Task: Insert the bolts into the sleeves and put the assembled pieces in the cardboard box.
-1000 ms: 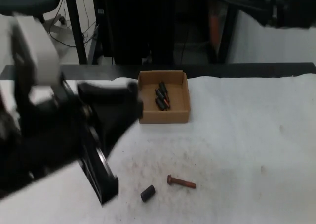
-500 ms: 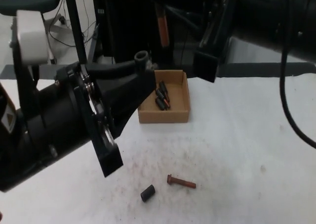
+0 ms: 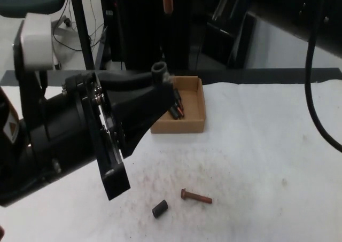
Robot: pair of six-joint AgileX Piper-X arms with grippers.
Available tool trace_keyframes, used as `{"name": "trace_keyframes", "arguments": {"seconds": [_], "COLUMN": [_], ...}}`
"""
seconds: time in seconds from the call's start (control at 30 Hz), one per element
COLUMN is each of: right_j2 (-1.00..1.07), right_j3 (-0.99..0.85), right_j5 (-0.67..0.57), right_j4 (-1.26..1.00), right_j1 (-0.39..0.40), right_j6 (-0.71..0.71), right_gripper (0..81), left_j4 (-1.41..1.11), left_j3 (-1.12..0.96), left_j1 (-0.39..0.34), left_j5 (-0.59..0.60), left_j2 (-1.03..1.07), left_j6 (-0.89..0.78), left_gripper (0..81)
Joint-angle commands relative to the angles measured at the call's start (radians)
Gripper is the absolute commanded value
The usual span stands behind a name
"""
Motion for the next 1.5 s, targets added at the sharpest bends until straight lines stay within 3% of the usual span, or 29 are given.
{"name": "trace_keyframes", "arguments": {"seconds": [0.0, 0.67, 1.23, 1.47], "right_j2": [0.000, 0.000, 0.045, 0.061], "right_j3": [0.010, 0.075, 0.075, 0.075], "right_j5": [0.009, 0.007, 0.007, 0.007], "right_j4": [-0.021, -0.099, 0.076, 0.045], "right_j1": [0.008, 0.008, 0.008, 0.008], "right_j6": [0.023, 0.089, 0.088, 0.068], "right_gripper": [0.9, 0.9, 0.9, 0.9], "left_j4": [-0.034, -0.033, -0.041, -0.041], "left_j3": [-0.007, -0.007, -0.007, -0.007], "left_j1": [-0.004, -0.004, -0.004, -0.004], "left_j5": [-0.038, -0.024, -0.022, 0.051], "left_j2": [0.004, 0.073, 0.076, 0.076], "left_j6": [-0.009, -0.034, -0.032, -0.032], "left_gripper": [0.3, 0.3, 0.3, 0.3]}}
